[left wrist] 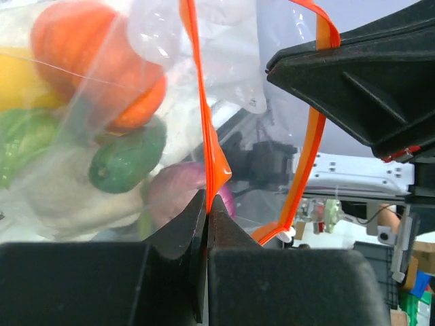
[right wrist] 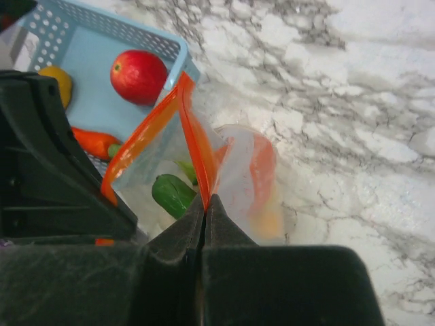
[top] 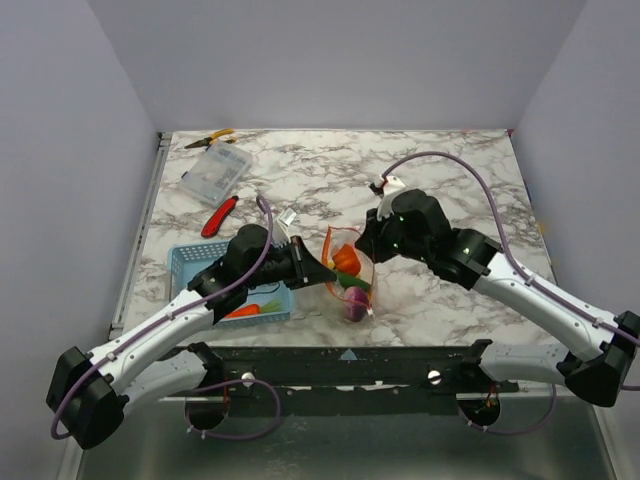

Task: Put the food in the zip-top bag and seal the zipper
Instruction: Adjust the zipper food storage bag at the center of the board.

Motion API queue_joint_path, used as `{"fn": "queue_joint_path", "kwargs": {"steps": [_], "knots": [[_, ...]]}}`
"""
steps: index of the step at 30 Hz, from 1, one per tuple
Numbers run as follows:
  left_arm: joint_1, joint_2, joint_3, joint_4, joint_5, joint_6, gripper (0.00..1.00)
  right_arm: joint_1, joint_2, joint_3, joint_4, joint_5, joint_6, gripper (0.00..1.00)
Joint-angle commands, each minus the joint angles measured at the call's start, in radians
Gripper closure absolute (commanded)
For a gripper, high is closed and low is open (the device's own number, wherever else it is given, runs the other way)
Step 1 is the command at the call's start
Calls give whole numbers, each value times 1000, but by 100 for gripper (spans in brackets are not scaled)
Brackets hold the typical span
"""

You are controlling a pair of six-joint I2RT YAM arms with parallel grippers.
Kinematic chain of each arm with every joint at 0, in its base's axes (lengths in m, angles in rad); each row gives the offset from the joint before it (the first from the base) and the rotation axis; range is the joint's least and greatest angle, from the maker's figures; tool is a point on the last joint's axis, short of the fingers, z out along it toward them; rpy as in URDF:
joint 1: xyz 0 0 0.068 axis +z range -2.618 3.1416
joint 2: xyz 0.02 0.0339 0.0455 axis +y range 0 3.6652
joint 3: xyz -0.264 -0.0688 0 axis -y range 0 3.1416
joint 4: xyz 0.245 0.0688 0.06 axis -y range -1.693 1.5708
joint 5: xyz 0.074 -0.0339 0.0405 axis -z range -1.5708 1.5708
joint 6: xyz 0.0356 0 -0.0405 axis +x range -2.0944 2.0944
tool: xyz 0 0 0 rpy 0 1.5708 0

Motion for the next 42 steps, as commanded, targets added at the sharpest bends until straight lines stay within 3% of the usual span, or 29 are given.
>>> {"fn": "queue_joint_path", "kwargs": {"steps": [1,5,11,14,23,27,32,37,42], "knots": [[5,21,159,103,61,-62,100,3,40,237,-96,-11,-123,99],[-20,0,125,158,-20,-190,100,3,129,307,-183,-58,-143,99],[-11,5,-11,176,-171,-339,100,3,78,61,-12,-155,-95,99],[18,42,-29,220,-164,-351,100,3,85,19,53,-234,-73,99],[20,117,36,329,-81,-403,100,2,169,246,-53,-333,-79,99],[21,105,19,297,-128,-427,100,2,134,167,25,-346,-61,99],[26,116,-57,398,-131,-513,100,3,160,34,88,-289,-46,99],[36,107,-69,398,-141,-538,100,2,194,60,92,-321,-40,99],[45,86,-84,382,-176,-551,100,3,153,103,7,-284,-68,71]]}}
